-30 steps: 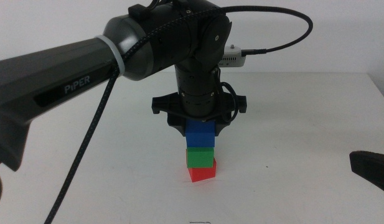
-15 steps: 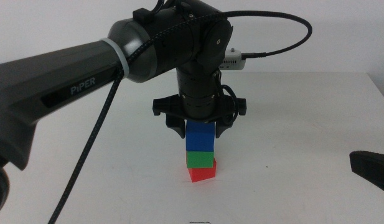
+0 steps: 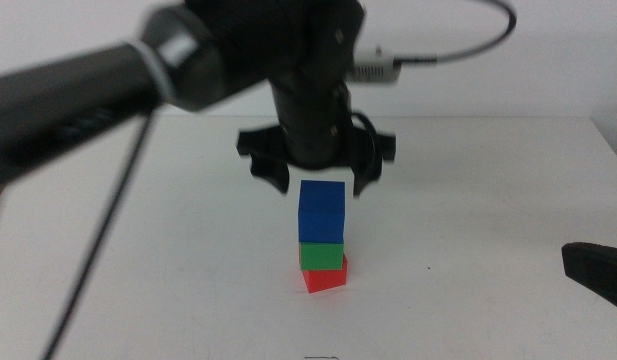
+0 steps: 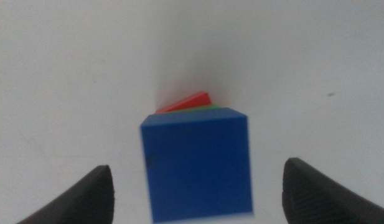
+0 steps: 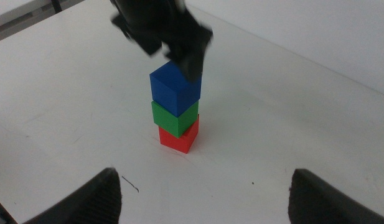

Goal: Stack red cubes first, then green, then blue cubes in a specific spot.

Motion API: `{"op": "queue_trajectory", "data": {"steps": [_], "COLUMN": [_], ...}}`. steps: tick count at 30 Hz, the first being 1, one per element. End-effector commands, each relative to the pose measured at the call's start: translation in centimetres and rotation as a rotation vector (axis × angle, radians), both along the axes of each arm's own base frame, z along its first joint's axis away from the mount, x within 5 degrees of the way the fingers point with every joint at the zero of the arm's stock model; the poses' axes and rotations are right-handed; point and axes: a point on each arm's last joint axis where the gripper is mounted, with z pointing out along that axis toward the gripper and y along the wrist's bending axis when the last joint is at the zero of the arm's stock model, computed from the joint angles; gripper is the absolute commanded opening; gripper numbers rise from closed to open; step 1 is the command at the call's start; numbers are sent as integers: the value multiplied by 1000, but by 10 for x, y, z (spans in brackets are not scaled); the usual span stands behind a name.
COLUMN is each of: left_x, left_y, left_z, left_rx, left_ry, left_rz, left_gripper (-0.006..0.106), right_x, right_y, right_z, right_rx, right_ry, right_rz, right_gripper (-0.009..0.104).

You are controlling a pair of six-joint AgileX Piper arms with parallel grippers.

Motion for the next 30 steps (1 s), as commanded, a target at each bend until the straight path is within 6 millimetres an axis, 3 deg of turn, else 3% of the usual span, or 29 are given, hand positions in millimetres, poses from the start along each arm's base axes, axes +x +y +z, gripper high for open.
{"op": "queue_trajectory", "data": {"steps": [1,7,13,17,21,24,30], "left_x": [-26,-61,-117,-148,-174,-195,-218], "left_y": [25,74,143,200,240,254,259], "left_z": [63,123,146,129,98,77,48], "left_rx": [-45,-44,33,58,43,67,34], "left_ry": [-92,-307,-469,-570,-754,-873,-890], "left_rz": [1,11,45,100,65,73,111], "left_gripper": [91,91,91,91,91,91,91], "right_x": [2,2,2,2,3,3,3], "right_y": [0,0,0,0,0,0,0], "right_z": [13,13,13,13,13,13,13], "right_rx": [35,35,35,34,24,19,19], "right_ry": [-87,-87,-87,-87,-95,-96,-96], "right_rz": [1,1,1,0,-3,-4,-4], "right_gripper": [85,85,85,85,85,85,85]}}
